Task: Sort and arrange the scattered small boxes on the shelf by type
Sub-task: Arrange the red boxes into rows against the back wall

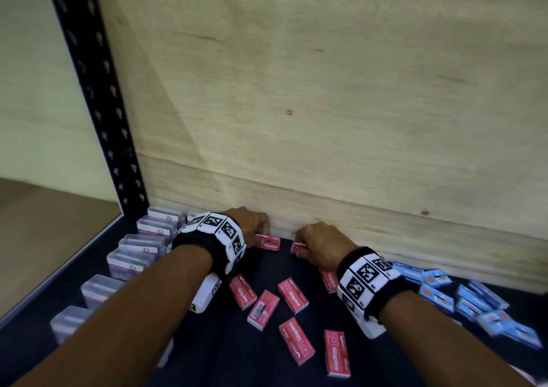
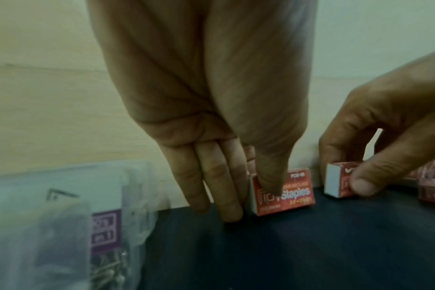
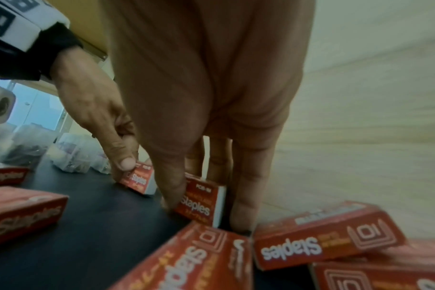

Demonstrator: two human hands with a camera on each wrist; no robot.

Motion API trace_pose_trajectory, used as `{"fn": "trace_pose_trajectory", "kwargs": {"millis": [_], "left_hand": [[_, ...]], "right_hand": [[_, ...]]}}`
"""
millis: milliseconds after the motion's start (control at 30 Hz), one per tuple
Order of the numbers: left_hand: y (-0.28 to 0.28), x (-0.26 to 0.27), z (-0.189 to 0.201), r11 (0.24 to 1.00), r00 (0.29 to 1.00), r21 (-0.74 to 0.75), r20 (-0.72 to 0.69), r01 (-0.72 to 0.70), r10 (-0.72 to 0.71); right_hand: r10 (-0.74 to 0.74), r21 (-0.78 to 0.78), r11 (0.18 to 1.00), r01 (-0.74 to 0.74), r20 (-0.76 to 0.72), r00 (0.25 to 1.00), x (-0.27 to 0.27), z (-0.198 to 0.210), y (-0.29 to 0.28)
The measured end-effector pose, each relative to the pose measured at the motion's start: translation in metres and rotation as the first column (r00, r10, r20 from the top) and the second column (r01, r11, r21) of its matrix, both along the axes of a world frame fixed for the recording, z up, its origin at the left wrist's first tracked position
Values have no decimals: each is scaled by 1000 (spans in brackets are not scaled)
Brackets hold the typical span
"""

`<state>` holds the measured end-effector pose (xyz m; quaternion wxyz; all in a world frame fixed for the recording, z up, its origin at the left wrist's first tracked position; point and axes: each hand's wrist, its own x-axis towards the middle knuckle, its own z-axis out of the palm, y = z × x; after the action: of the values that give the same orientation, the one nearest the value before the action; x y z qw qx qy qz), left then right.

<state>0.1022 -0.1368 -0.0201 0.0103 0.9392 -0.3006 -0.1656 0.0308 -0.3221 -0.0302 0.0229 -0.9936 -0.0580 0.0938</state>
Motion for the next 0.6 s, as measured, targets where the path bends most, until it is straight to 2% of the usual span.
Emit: {"fn": "trace_pose_trajectory", "kwargs": {"millis": [333, 600], "left_hand": [[-25, -7, 0, 992, 997, 119, 66, 33, -41], [-33, -10, -4, 993, 992, 116, 125, -2, -13]], "right_hand": [[-46, -58, 997, 47, 9, 999, -1, 2, -3], [-86, -38, 995, 87, 37, 996, -2, 1, -10]]}}
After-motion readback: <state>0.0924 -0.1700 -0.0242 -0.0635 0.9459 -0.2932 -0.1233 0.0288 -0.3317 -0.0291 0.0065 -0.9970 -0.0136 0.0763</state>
